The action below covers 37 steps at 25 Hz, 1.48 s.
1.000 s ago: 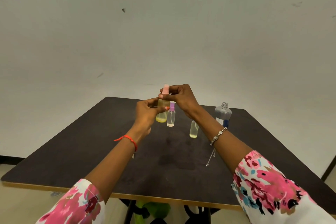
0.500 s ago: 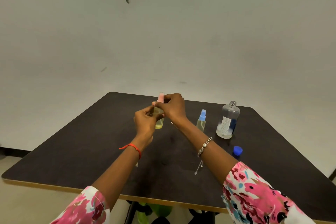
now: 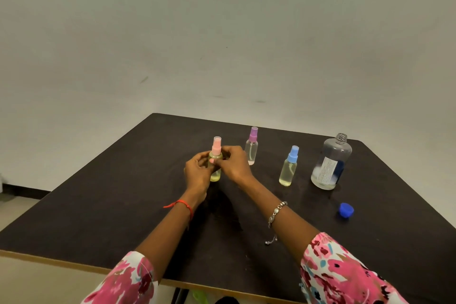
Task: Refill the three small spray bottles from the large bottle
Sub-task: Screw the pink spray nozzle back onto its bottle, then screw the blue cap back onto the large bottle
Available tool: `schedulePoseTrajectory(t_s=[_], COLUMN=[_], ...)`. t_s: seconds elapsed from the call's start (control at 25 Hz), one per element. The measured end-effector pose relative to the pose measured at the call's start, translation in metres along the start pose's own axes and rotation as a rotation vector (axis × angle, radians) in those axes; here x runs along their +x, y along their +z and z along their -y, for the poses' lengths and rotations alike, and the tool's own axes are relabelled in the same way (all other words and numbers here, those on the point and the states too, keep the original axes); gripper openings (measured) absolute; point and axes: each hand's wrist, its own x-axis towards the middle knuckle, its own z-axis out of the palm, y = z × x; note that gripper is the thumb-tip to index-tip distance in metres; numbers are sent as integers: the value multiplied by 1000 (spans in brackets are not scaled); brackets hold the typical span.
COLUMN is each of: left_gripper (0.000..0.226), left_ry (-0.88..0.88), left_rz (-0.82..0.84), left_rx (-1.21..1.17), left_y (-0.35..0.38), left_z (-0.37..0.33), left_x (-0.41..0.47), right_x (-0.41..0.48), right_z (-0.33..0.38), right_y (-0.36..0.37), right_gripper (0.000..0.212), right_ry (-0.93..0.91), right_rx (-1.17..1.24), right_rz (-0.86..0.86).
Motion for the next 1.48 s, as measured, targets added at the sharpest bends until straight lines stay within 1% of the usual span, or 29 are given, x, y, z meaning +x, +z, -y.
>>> schedulePoseTrajectory(t_s=[0.12,0.28,0.32,0.36,0.4,0.44,0.48,0.56,0.6,0.68,0.76,0.84,0.88,0.92,0.96,1.04,1.08,1.12,1.24,1.32,1.4,1.48], left_gripper=[32,34,38,46,59,74,87,101,102,102,100,93,86,77,68,57,58,61,72,76,74,72], left_ry=[-7,15,14,15,26,45,74,162,223,369,499,569,576,567,544,472,439,416,349,330,360,377], left_rz=[8,45,57,71,76,66,40,-34,-57,-51,7,98,159,223,295,464,550,640,864,953,1007,1035], left_rx=[25,97,113,127,147,183,220,251,246,234,223,197,185,187,205,304,393,492,771,987,1171,1243], left_y=[-2,-3,-3,-3,-3,-1,2,11,18,32,50,71,83,93,103,122,128,132,142,146,149,152], left_z=[9,10,10,9,8,6,2,-10,-16,-25,-31,-36,-38,-37,-35,-24,-17,-9,14,25,30,30], left_x=[7,8,8,7,6,4,0,-11,-19,-33,-48,-65,-74,-81,-88,-100,-106,-112,-120,-120,-119,-117], right_x=[1,4,2,0,-3,-7,-12,-24,-31,-45,-59,-71,-77,-81,-85,-92,-93,-93,-94,-96,-98,-96], right_z=[-4,-8,-8,-9,-9,-8,-8,-10,-12,-19,-32,-50,-59,-67,-74,-83,-87,-90,-95,-93,-90,-85], right_y=[4,0,-2,-6,-12,-18,-28,-55,-70,-104,-137,-167,-180,-189,-196,-205,-207,-207,-208,-212,-218,-228], right_gripper=[32,46,52,57,58,54,45,23,20,31,38,28,22,25,35,50,52,49,30,19,12,10], right_ry=[12,32,50,70,84,82,64,11,-2,-9,44,169,236,309,399,557,606,624,582,596,601,538], right_rx=[22,37,41,45,57,71,70,23,0,-69,-181,-386,-506,-615,-696,-765,-760,-740,-666,-586,-495,-388], right_rz=[1,44,51,37,2,-50,-112,-241,-304,-466,-613,-660,-628,-543,-413,-147,-60,-6,36,20,-47,-166])
